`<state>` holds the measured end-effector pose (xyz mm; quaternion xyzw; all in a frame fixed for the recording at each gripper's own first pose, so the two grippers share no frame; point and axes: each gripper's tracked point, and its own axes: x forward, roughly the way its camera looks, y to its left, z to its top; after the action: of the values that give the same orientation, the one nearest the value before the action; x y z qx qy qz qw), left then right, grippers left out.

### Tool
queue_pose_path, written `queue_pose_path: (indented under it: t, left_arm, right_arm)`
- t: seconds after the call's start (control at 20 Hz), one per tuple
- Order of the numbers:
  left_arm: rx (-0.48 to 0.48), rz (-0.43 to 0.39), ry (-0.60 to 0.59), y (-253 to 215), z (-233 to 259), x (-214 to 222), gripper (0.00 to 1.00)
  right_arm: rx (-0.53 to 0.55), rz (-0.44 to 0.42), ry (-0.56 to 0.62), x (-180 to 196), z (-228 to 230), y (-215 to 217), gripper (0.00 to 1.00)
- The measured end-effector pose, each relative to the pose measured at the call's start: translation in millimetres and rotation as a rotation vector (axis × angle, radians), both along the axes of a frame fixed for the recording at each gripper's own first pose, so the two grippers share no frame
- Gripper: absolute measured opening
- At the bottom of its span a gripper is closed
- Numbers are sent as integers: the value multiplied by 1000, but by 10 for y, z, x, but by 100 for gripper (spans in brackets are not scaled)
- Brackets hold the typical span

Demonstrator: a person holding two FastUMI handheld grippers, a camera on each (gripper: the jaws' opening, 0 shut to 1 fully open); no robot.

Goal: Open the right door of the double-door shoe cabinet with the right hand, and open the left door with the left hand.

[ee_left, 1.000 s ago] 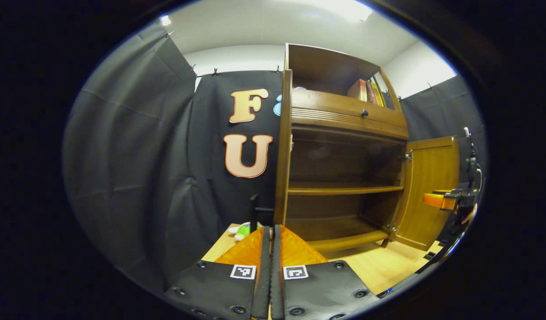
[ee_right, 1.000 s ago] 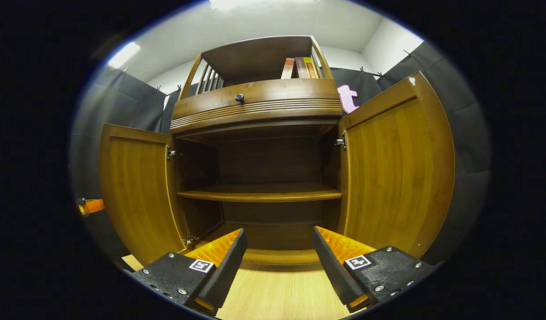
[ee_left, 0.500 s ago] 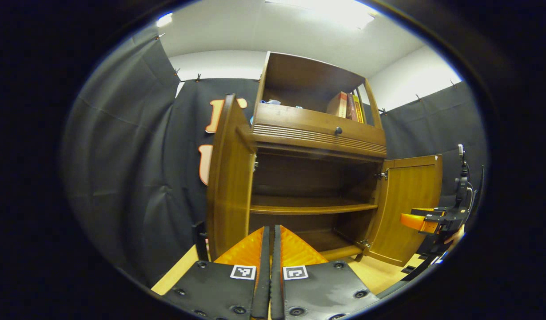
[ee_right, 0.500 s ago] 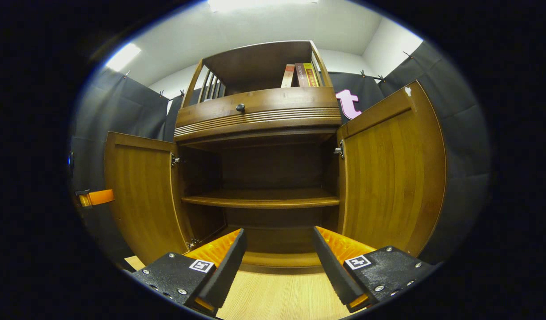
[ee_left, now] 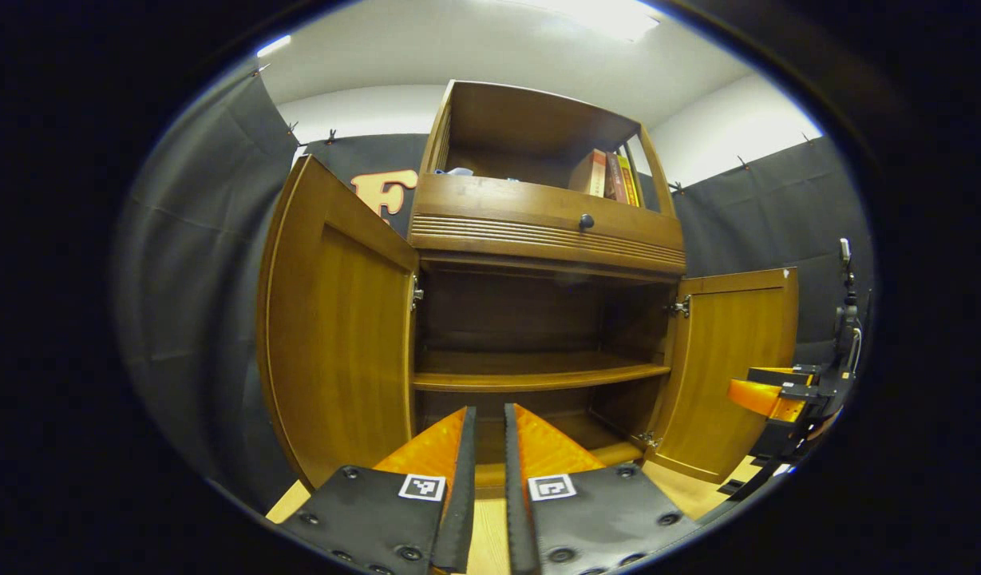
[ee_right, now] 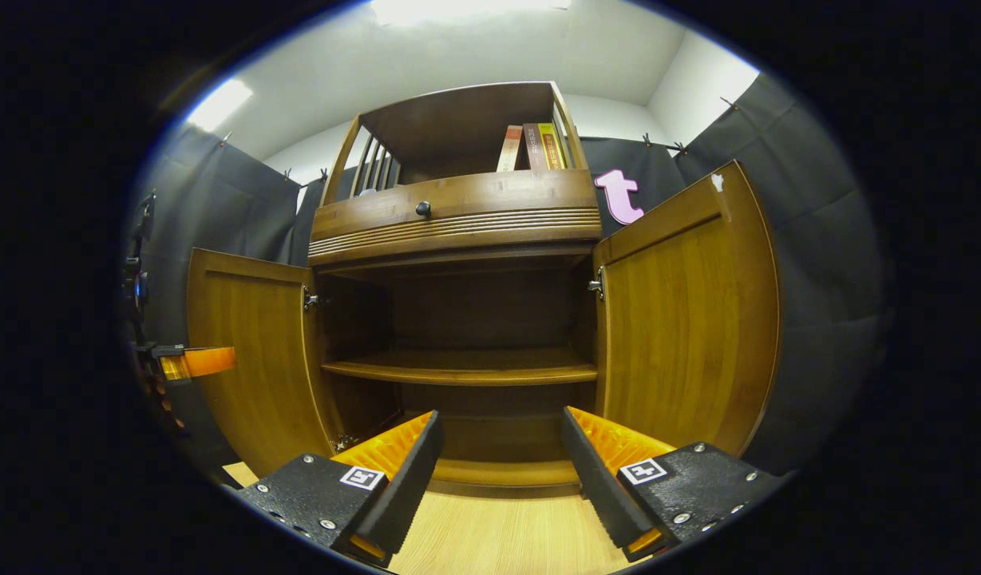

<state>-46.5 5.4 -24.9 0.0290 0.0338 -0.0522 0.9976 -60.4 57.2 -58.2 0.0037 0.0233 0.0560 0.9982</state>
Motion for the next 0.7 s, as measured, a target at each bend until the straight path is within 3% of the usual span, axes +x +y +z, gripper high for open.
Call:
queue_pose_path:
  t: [0.3,0.35,0.45,0.55,0.7]
  left_arm:
    - [-22,56,3,-20,-37,124,83]
    - [-20,59,6,-35,-51,138,92]
    - [-14,63,12,-94,-60,139,89]
    - [8,68,1,-120,-31,133,96]
    - [19,59,-20,-186,22,109,96]
  right_arm:
    - [11,-14,-13,-19,74,-124,92]
    - [13,-17,-16,-14,87,-140,100]
    - [12,-20,-20,-9,93,-160,100]
    - [10,-18,-17,-8,73,-167,100]
    - [8,-18,-13,11,45,-185,100]
